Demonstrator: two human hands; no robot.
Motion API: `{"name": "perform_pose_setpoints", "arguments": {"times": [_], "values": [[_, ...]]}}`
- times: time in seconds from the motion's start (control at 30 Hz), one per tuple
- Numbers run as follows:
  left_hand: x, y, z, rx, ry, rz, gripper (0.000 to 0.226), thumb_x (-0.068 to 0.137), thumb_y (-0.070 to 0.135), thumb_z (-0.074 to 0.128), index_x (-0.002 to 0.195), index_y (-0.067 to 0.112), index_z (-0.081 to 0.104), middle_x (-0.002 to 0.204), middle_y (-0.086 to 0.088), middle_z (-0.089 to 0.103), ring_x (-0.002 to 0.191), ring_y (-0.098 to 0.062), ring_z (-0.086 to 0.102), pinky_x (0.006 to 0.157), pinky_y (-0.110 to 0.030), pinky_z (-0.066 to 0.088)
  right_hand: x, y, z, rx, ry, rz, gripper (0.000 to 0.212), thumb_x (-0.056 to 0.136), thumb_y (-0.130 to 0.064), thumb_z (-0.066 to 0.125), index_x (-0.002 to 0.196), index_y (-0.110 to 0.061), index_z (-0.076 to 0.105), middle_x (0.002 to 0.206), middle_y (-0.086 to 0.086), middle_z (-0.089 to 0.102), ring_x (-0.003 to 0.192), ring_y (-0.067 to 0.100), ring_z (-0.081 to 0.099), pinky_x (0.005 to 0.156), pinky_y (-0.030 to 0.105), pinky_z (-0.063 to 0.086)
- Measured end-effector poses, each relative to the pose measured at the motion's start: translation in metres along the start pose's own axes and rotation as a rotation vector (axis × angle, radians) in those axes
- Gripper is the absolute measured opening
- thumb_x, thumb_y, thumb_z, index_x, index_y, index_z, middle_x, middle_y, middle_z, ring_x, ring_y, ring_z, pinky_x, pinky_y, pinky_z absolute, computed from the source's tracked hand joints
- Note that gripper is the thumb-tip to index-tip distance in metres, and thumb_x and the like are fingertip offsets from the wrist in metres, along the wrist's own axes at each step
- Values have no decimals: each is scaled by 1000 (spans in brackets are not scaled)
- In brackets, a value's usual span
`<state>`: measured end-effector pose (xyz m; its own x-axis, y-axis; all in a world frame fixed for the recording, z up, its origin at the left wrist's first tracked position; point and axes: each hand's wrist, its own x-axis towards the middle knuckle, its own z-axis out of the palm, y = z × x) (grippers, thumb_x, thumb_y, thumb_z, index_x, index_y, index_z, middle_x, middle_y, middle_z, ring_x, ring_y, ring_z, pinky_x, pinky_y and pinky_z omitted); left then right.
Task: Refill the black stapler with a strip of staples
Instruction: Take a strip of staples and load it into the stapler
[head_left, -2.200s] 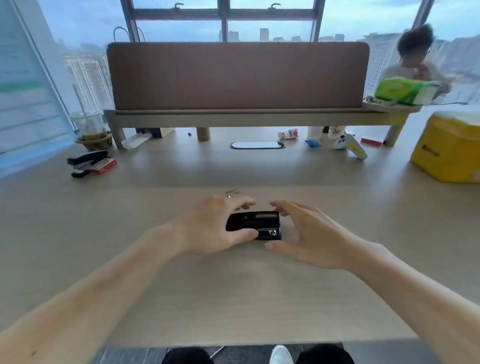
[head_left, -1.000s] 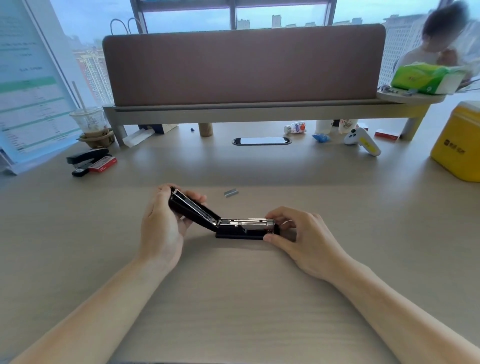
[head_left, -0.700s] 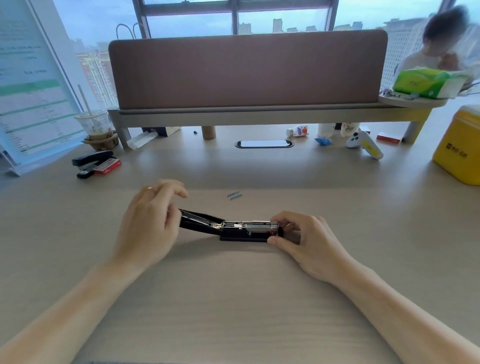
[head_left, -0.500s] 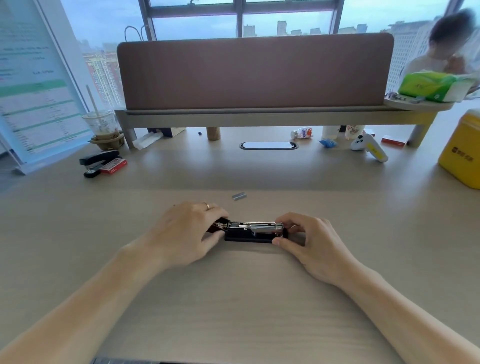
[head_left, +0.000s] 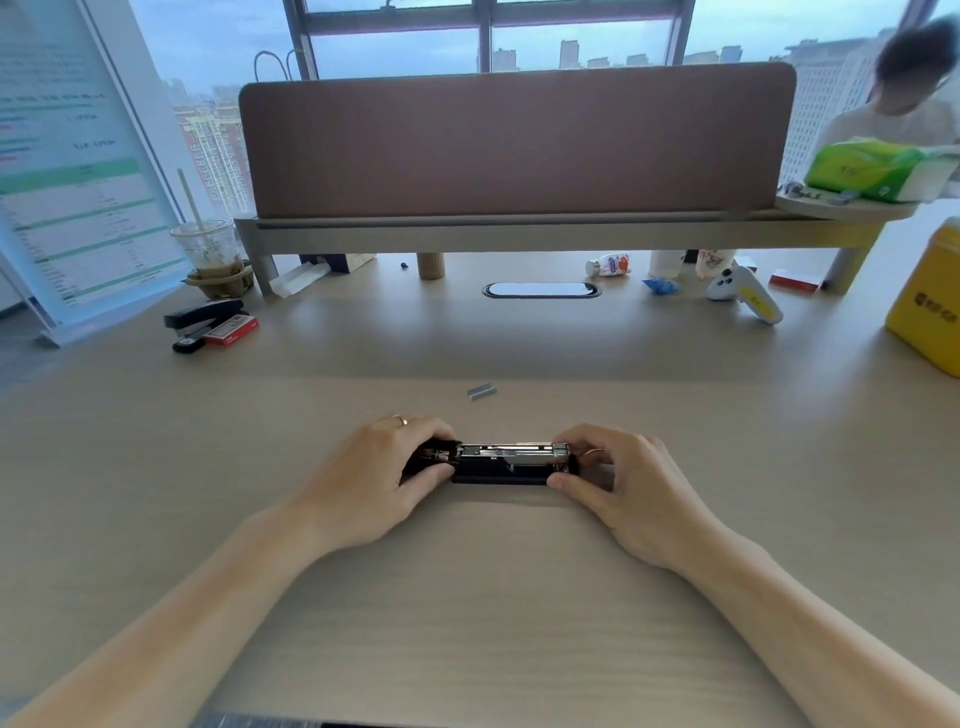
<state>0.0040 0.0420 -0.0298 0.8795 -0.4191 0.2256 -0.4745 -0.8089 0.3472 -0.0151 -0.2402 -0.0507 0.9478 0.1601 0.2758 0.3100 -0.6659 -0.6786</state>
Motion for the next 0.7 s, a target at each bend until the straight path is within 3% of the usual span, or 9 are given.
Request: {"name": "perform_pose_setpoints", "arguments": {"times": [0.13,0.2,0.3,0.4,0.53,0.7], "values": [[8,10,-10,-11,-17,-70,35,93,52,57,118,30,68,111,15,70,102,-10,64,95,-35,50,-1,1,0,13,-1,0,17,87,-23,83,101,-27,76,85,-16,75,89,-1,69,75,3,43],[27,19,-17,-90,46,-138,32,99,51,58,117,28,70,111,14,69,102,-9,66,90,-30,47,-1,1,0,15,3,-3,16,87,-24,83,101,-28,76,88,-11,77,86,6,72,79,13,50],[70,25,-13,-128,125,-219,26,99,37,66,116,19,72,107,8,70,103,-15,69,81,-25,46,-1,0,0,7,10,-3,18,86,-25,83,102,-29,76,90,-11,78,88,6,73,84,18,52],[103,16,8,-27,55,-233,33,93,28,74,122,12,70,121,-4,73,115,-24,68,96,-28,50,-2,-1,0,15,18,11,21,84,-27,85,103,-31,76,91,-16,77,91,1,72,81,11,51],[118,6,25,-43,67,-244,22,88,12,76,110,12,73,106,-7,78,99,-28,73,92,-39,59,-2,-1,0,-5,22,-1,21,85,-36,83,104,-34,75,94,-14,78,92,2,72,82,7,47],[115,11,17,-94,147,-209,20,90,2,70,108,12,74,97,-2,77,87,-20,71,84,-28,55,-1,0,1,36,47,27,19,88,-41,77,106,-33,76,97,-12,79,91,5,74,86,20,53]]}}
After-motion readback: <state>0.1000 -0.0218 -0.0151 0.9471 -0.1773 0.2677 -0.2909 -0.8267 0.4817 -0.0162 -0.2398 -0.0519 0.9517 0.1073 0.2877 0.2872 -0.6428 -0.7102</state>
